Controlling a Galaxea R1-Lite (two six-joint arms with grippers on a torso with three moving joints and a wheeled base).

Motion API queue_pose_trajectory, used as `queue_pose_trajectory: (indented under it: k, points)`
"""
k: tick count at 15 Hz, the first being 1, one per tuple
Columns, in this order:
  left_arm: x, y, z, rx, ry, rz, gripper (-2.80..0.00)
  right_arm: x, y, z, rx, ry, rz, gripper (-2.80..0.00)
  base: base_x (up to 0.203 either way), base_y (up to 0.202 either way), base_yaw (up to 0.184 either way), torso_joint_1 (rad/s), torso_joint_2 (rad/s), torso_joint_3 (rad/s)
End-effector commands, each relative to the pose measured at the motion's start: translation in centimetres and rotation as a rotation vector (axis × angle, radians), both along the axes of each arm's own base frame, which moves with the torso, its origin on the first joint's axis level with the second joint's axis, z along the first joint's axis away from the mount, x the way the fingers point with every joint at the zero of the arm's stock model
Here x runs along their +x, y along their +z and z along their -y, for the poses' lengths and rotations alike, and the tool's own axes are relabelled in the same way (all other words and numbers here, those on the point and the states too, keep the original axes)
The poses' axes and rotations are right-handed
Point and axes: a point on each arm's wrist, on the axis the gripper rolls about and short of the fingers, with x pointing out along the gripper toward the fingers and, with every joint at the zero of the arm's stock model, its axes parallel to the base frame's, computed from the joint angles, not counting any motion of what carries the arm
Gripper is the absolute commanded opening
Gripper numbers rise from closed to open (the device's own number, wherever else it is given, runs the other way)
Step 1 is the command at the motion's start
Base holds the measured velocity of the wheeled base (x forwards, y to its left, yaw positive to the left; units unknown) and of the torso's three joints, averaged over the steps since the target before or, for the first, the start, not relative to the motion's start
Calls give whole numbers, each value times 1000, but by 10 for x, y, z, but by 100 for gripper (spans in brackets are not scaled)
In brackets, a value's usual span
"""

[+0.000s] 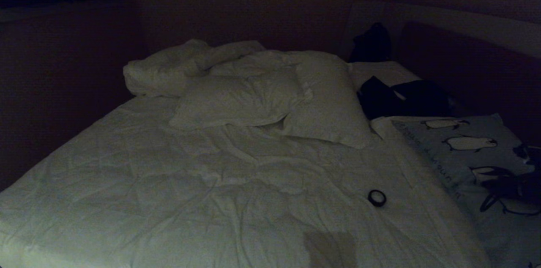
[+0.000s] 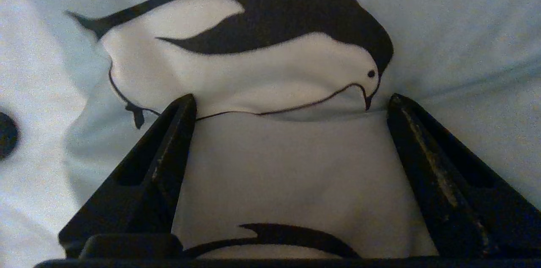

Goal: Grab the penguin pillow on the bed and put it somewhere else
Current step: Pick up the pillow

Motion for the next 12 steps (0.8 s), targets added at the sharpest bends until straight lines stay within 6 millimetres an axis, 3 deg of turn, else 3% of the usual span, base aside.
queue_pose_trajectory:
  k: [1,6,10,11,12]
  points:
    - [0,0,0,0,0,-1,-280,4,-30,2,42,2,-65,0,0,0,0,0,0,0]
    - [0,0,0,0,0,-1,-280,7,-63,10,87,-16,-122,0,0,0,0,0,0,0]
    - [0,0,0,0,0,-1,-280,7,-65,12,92,-20,-125,0,0,0,0,0,0,0]
    - [0,0,0,0,0,-1,-280,7,-65,12,92,-20,-126,-280,0,0,0,0,0,0]
    - [0,0,0,0,0,-1,-280,7,-65,12,94,-21,-123,-280,0,0,0,0,0,0]
